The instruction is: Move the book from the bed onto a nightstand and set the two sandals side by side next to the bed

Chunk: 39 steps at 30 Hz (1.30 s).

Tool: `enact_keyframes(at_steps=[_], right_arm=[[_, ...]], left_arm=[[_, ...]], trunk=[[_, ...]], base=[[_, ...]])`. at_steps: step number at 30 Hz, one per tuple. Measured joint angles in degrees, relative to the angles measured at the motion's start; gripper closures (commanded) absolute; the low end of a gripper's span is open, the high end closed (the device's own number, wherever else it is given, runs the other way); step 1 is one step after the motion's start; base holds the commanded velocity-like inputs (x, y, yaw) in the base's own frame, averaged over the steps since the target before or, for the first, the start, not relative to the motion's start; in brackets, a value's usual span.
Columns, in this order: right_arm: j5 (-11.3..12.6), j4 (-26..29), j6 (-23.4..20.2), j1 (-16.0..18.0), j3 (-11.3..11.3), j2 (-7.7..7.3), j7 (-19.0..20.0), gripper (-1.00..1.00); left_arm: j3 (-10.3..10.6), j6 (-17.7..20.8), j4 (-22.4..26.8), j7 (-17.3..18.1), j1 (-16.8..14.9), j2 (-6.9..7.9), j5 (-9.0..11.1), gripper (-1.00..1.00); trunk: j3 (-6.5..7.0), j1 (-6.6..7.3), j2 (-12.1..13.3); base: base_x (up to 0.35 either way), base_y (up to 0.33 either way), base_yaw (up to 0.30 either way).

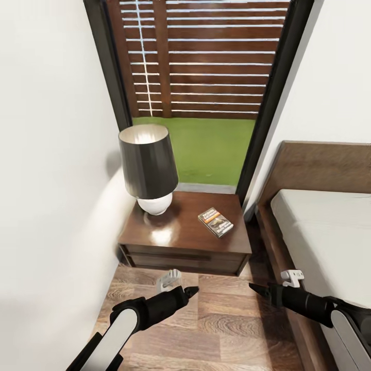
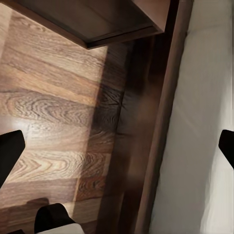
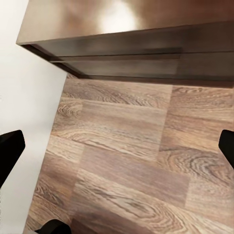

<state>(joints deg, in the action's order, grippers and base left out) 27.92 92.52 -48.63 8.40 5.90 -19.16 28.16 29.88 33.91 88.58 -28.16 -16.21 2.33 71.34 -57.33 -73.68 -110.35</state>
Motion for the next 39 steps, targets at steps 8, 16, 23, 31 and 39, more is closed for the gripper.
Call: enact_keyframes(at_steps=[8,16,23,31,39], right_arm=[[0.0,0.0,0.0,0.0,0.0,-0.01,0.0,-1.0],[0.0,0.0,-0.1,0.0,0.0,-0.01,0.0,-1.0],[0.0,0.0,-0.6,0.0,0.0,-0.01,0.0,-1.0],[0.0,0.0,-1.0,0.0,0.0,-0.04,0.0,-1.0],[0.0,0.0,-1.1,0.0,0.1,-0.04,0.0,-1.0]], left_arm=[[0.0,0.0,0.0,-0.1,0.0,0.0,0.0,-1.0],[0.0,0.0,0.0,-0.1,0.0,-0.04,0.0,-1.0],[0.0,0.0,-0.1,-0.1,0.0,-0.05,-0.1,-1.0],[0.1,0.0,-0.1,-0.2,0.0,-0.08,-0.1,-1.0],[0.1,0.0,-0.1,-0.2,0.0,-0.08,-0.1,-1.0]], trunk=[[2.19,1.76,3.2],[4.38,3.52,6.4],[6.3,5.05,9.2],[8.49,6.81,12.4],[10.69,8.57,15.6]], base=[[0.0,0.0,0.0],[0.0,0.0,0.0],[0.0,0.0,0.0],[0.0,0.0,0.0],[0.0,0.0,0.0]])
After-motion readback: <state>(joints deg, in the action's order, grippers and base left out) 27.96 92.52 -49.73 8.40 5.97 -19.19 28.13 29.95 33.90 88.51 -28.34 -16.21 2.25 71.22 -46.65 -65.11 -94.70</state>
